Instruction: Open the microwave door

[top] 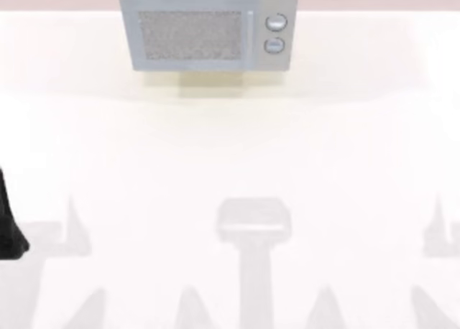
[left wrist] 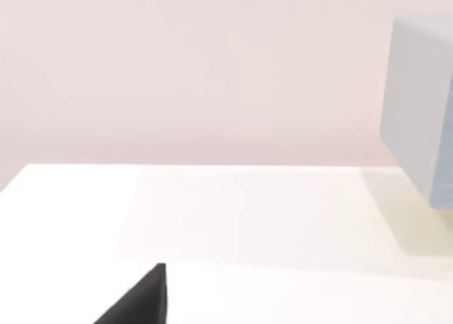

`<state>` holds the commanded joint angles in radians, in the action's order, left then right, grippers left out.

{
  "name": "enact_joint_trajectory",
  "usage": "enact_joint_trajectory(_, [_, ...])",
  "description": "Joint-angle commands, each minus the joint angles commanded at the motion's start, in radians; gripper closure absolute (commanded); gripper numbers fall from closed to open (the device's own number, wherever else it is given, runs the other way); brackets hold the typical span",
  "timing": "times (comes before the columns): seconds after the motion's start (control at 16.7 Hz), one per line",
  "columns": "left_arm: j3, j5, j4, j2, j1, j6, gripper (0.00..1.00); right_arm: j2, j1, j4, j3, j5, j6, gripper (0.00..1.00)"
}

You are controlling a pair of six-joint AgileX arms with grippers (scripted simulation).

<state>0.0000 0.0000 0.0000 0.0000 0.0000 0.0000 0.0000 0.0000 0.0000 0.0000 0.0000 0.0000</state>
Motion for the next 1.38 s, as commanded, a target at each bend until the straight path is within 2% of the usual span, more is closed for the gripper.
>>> enact_joint_trajectory(0.24, [0.029, -0.014, -0.003, 0.031, -0.016, -0.006, 0.00, 0.000, 0.000, 0.000, 0.000, 0.000, 0.000, 0.00])
enact_joint_trajectory(0.42, [0.140, -0.069, -0.014, 0.157, -0.078, -0.032, 0.00, 0.000, 0.000, 0.000, 0.000, 0.000, 0.000, 0.00])
enact_joint_trajectory(0.66, [0.388, -0.187, -0.029, 0.470, -0.206, -0.094, 0.00, 0.000, 0.000, 0.000, 0.000, 0.000, 0.000, 0.00])
enact_joint_trajectory(1.14, [1.005, -0.462, -0.038, 1.325, -0.514, -0.263, 0.00, 0.000, 0.000, 0.000, 0.000, 0.000, 0.000, 0.00])
enact_joint_trajectory(1.38, [1.261, -0.579, -0.049, 1.685, -0.647, -0.332, 0.00, 0.000, 0.000, 0.000, 0.000, 0.000, 0.000, 0.00])
